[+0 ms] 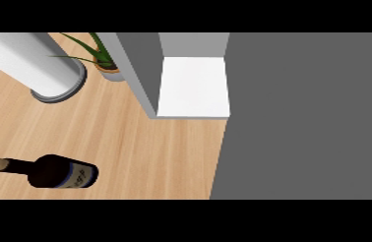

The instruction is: Pick up the wine, place it into the cabinet and close the cabinet

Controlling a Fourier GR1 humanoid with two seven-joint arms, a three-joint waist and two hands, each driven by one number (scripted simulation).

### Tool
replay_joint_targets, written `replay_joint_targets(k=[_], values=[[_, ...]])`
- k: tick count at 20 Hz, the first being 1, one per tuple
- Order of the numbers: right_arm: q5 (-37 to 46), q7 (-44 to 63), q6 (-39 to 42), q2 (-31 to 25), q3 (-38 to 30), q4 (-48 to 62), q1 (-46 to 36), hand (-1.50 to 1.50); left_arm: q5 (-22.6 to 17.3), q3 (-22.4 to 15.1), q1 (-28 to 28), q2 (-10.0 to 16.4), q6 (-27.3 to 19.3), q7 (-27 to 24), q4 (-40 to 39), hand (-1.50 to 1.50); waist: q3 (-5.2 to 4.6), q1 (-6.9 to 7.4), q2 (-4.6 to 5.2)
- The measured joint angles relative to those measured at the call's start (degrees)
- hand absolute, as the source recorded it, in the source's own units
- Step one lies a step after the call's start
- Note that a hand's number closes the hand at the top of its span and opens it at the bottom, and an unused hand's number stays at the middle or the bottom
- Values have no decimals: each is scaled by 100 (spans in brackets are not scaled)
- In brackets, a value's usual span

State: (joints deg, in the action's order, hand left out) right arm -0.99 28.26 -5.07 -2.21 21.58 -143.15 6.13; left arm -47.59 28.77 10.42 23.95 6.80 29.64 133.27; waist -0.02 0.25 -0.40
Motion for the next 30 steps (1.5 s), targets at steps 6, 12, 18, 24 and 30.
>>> replay_joint_targets(k=[6, 12, 18, 24, 30], values=[[76, 350, -303, -85, 124, -33, -288, -150, -54, 54, -88, -45, -4, 150, -28, -150, -2, -23, 2], [169, 546, -622, -154, 376, -55, -508, -150, 12, -77, -69, -245, 181, 6, -142, -150, -6, -62, 5], [230, 685, -765, -404, 408, -86, -586, -150, 336, -150, 128, -515, 706, -346, -414, -150, -7, -82, 8], [307, 750, -1044, -466, 666, -80, -746, -150, 793, -106, 249, -751, 1224, -821, -891, -150, -8, -96, 7], [360, 864, -1230, -589, 665, -61, -968, -150, 1397, -176, 327, -1086, 1702, -1456, -1537, -150, -9, -89, 15]])
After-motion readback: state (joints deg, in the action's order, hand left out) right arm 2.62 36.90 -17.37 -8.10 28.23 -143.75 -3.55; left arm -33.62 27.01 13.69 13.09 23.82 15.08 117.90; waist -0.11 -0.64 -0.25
